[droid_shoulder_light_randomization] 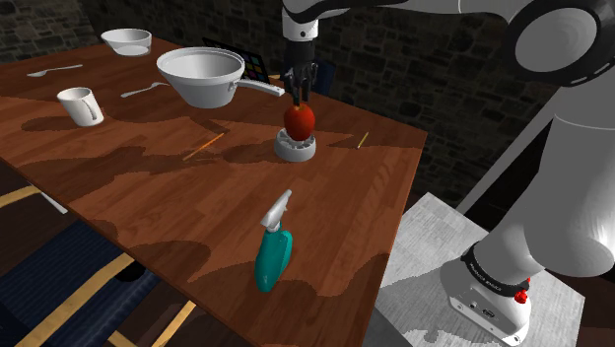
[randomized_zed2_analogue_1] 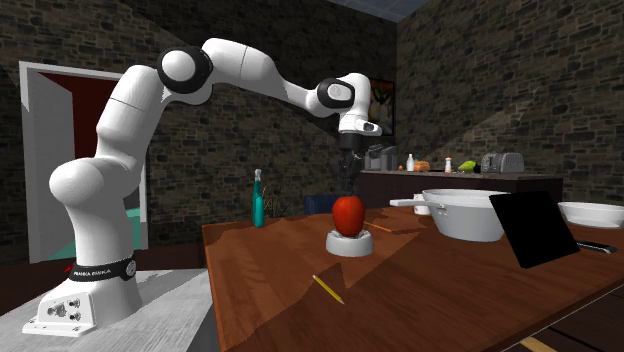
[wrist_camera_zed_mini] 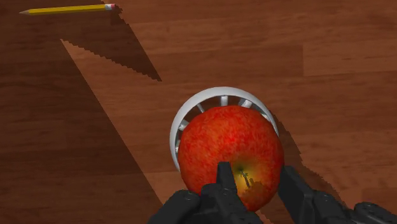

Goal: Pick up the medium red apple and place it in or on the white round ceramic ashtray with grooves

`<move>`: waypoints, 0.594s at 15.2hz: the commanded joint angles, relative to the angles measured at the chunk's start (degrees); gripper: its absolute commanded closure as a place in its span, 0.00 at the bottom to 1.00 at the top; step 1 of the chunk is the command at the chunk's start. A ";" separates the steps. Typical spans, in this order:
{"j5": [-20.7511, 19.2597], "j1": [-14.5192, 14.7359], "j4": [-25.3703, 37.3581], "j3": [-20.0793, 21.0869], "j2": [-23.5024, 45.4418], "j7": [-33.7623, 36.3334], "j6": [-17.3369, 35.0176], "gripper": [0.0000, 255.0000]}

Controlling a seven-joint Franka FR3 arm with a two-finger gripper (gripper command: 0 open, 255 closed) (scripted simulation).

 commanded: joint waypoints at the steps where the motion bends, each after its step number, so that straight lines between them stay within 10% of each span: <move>1: 0.00 0.00 0.00 0.00 -0.01 0.00 0.00 0.00; 9: 0.05 -0.04 9.87 0.01 1.73 -0.04 -8.13 0.00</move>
